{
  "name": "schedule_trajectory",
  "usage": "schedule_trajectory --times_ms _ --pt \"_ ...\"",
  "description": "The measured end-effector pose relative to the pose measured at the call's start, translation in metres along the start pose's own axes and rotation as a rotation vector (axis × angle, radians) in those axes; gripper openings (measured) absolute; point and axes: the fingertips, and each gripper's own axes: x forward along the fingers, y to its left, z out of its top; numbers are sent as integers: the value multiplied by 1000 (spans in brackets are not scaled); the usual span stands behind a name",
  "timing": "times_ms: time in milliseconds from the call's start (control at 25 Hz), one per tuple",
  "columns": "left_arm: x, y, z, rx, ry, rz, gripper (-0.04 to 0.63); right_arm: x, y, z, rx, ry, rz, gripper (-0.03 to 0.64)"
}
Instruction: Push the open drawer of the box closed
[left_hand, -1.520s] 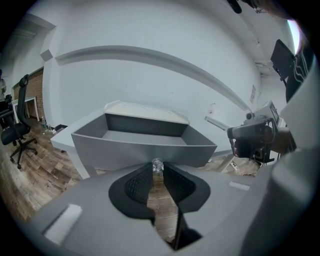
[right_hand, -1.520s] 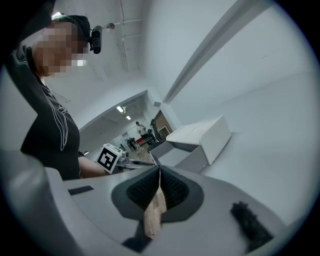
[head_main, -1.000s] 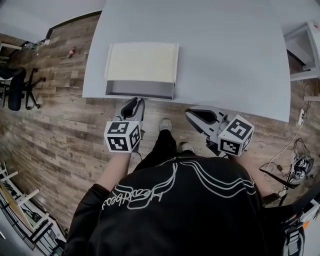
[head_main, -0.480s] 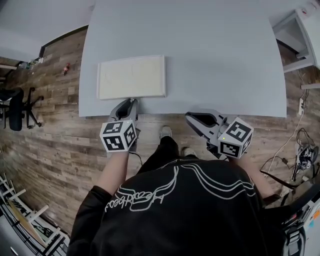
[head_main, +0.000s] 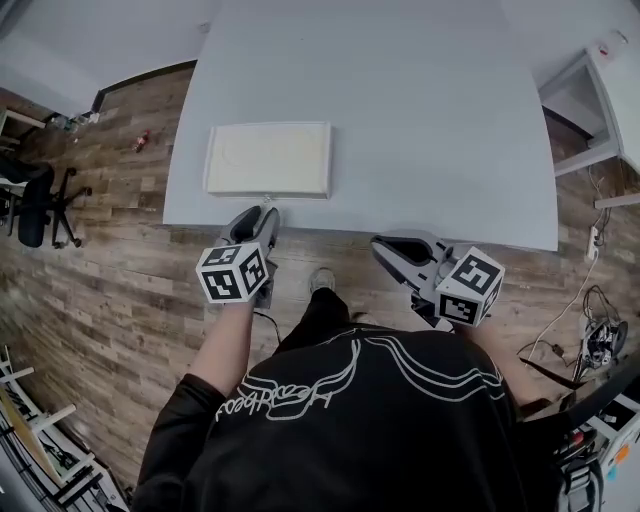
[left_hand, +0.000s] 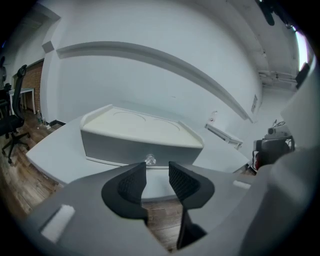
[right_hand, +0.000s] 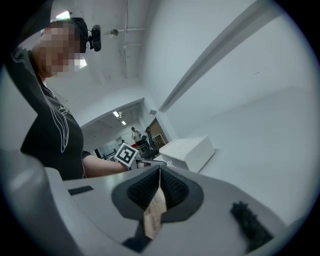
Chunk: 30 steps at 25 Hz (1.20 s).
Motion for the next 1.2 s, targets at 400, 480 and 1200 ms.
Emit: schedule_trajectory --times_ms 400,480,1200 --pt "-107 -131 35 32 -222 -339 90 -43 65 53 -90 -115 124 9" --pt "-131 -163 46 83 -270 -401 57 -53 79 61 -128 -124 136 9" --pt "-220 -272 55 265 -373 -549 8 -101 150 64 -297 -84 221 9"
